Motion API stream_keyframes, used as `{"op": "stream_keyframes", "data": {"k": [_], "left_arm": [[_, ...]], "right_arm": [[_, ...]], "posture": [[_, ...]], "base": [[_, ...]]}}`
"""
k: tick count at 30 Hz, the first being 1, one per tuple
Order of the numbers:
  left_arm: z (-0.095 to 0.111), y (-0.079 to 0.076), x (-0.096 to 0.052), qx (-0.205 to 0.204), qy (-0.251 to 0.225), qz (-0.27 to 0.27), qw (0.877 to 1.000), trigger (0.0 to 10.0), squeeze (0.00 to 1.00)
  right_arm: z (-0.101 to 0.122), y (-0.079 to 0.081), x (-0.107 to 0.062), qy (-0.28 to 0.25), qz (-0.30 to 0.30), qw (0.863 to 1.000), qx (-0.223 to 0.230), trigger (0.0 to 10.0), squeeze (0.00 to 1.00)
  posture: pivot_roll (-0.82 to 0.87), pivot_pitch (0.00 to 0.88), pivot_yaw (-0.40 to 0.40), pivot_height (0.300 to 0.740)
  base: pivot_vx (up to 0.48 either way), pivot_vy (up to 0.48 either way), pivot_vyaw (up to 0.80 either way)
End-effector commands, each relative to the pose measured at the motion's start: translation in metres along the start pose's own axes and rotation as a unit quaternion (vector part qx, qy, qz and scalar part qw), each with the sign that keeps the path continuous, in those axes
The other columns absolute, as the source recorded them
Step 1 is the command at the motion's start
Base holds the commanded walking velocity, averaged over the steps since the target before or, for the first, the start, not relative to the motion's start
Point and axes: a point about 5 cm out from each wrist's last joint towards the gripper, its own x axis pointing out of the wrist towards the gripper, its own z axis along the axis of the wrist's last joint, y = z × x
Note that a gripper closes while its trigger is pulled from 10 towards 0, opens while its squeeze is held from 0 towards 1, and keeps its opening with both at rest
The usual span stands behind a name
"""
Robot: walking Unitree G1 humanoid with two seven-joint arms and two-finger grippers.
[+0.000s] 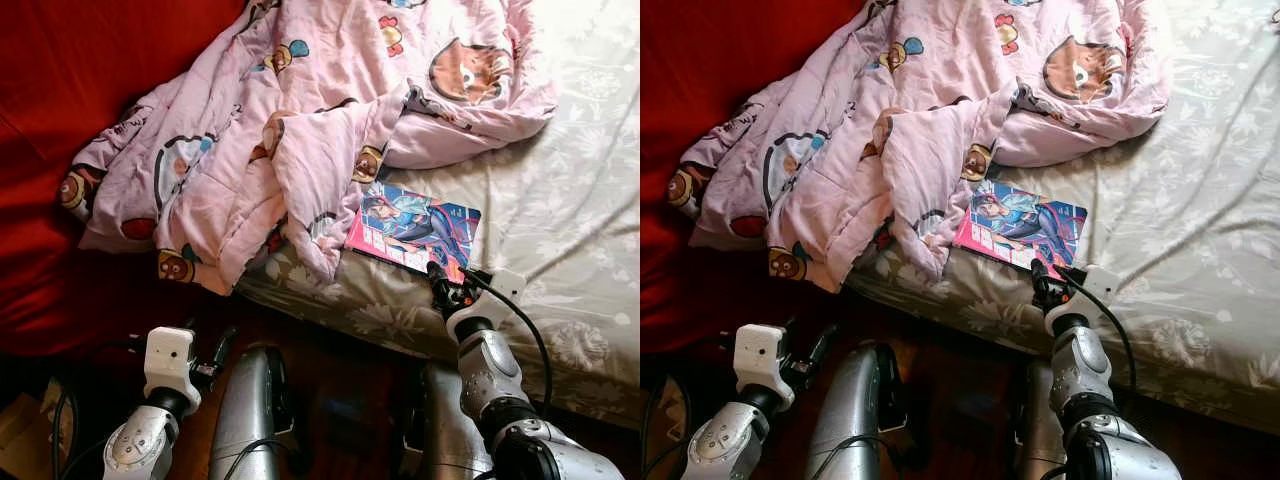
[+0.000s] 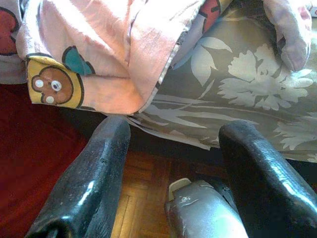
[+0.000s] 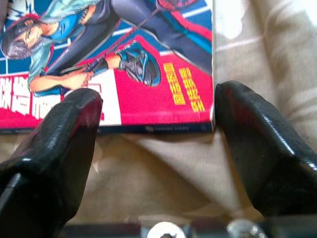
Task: Clean up the room
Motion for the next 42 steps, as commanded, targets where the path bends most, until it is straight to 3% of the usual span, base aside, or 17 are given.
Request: {"op": "stream_keyframes", "data": {"k": [1,5,12,13,16,17,18,26,28,37,42], "left_arm": [[-0.006,0.002,-0.007,0.007,0.022,-0.002,1.000,10.0,0.00],[-0.004,0.002,-0.007,0.012,0.020,-0.007,1.000,10.0,0.00],[-0.003,0.001,-0.009,0.014,0.021,-0.009,1.000,10.0,0.00],[-0.002,0.001,-0.010,0.016,0.022,-0.010,1.000,10.0,0.00],[-0.001,0.001,-0.011,0.020,0.021,-0.012,1.000,10.0,0.00],[-0.001,0.001,-0.011,0.020,0.021,-0.012,1.000,10.0,0.00],[0.000,0.002,-0.011,0.022,0.021,-0.012,0.999,10.0,0.00],[0.001,0.003,-0.012,0.024,0.021,-0.011,0.999,10.0,0.00],[0.001,0.003,-0.015,0.023,0.024,-0.012,0.999,10.0,0.00],[0.002,0.003,-0.022,0.026,0.030,-0.011,0.999,10.0,0.00],[0.002,0.003,-0.027,0.030,0.034,-0.013,0.999,10.0,0.00]], "right_arm": [[-0.017,-0.006,-0.009,0.029,-0.011,0.999,0.013,10.0,0.00],[-0.020,-0.003,-0.010,0.031,0.002,0.999,0.020,10.0,0.00],[-0.030,0.000,-0.013,0.044,0.010,0.997,0.061,10.0,0.00],[-0.031,0.000,-0.014,0.041,0.009,0.996,0.083,10.0,0.00],[-0.031,0.003,-0.012,0.029,0.010,0.987,0.157,10.0,0.00],[-0.031,0.003,-0.012,0.029,0.010,0.987,0.157,10.0,0.00],[-0.032,0.006,-0.011,0.029,0.016,0.980,0.198,10.0,0.00],[-0.036,0.007,-0.012,0.031,0.009,0.971,0.235,10.0,0.00],[-0.039,0.006,-0.013,0.029,0.004,0.960,0.279,10.0,0.00],[-0.045,0.000,-0.017,0.032,-0.029,0.945,0.325,10.0,0.00],[-0.048,0.028,-0.012,0.063,0.049,0.934,0.348,10.0,0.00]], "posture": [[0.17,0.388,0.085,0.592],[0.17,0.391,0.088,0.592],[0.18,0.395,0.091,0.592],[0.19,0.397,0.095,0.592],[0.19,0.399,0.098,0.592],[0.19,0.399,0.098,0.592],[0.20,0.400,0.100,0.592],[0.21,0.402,0.104,0.592],[0.22,0.407,0.106,0.592],[0.24,0.422,0.108,0.592],[0.26,0.428,0.114,0.592]], "base": [[0.000,0.000,0.00],[0.000,0.000,0.00],[0.000,0.000,0.00],[0.000,0.000,0.00],[0.000,0.000,0.00],[0.000,0.000,0.00],[0.000,0.000,0.00],[0.000,0.000,0.00],[0.000,0.000,0.00],[0.000,0.000,0.00],[0.000,0.000,0.00]]}}
